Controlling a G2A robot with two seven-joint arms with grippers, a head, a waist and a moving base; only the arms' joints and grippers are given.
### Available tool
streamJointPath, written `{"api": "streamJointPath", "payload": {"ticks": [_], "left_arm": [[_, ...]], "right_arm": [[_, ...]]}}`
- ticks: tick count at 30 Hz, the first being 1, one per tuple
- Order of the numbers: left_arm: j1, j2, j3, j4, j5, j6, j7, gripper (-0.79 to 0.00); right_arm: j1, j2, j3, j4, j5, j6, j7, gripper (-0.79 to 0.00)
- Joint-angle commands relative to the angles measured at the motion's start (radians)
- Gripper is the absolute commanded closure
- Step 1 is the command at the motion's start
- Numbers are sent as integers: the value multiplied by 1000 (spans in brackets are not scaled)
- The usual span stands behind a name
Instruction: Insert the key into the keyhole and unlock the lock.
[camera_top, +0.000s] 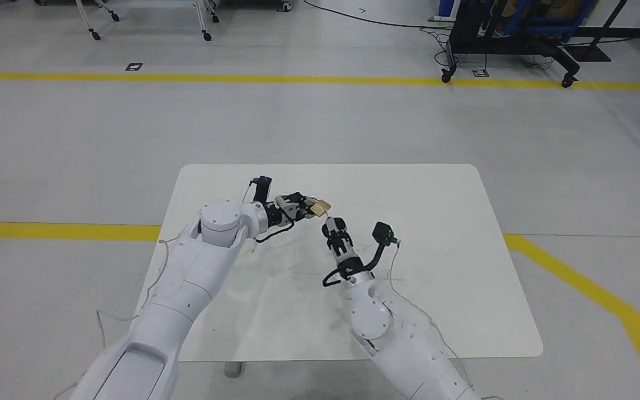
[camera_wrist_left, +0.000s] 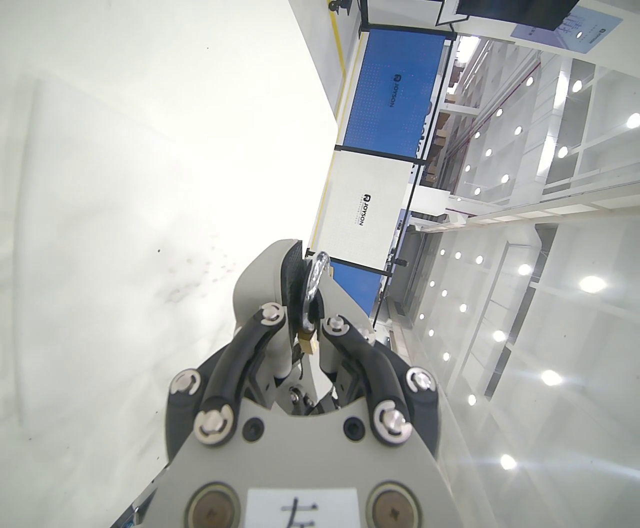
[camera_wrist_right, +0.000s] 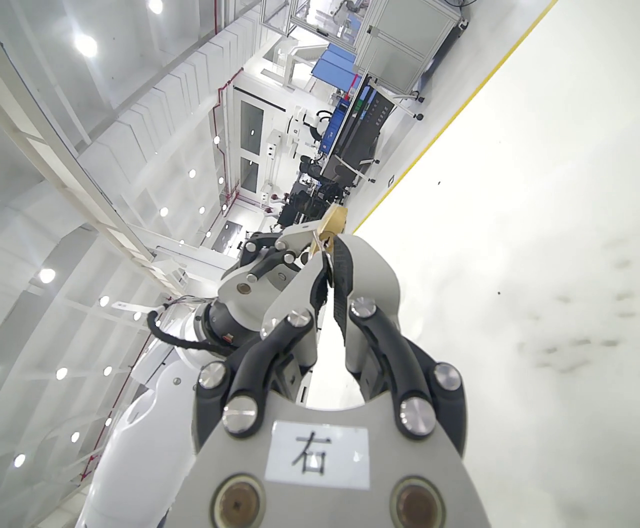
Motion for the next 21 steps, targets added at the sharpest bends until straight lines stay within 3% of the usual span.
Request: {"api": "streamJointPath", "payload": {"ticks": [1, 5, 10, 14, 21], "left_arm": [[1, 0, -1, -1, 1, 1, 0, 0], [3, 1, -5, -4, 3, 0, 0, 0], [4, 10, -27, -10, 15, -15, -12, 0], [9, 18, -39, -22, 32, -38, -40, 0], [24, 23, -17, -68, 93, -97, -92, 0]], "right_arm": [[-1, -2, 0, 2, 1, -5, 5, 0], [-19, -1, 25, -22, 77, -63, 70, 0], [-84, 27, 131, -104, 236, -140, 293, 0], [-135, 56, 214, -177, 279, -87, 499, 0], [-188, 74, 235, -281, 256, -11, 619, 0]]}}
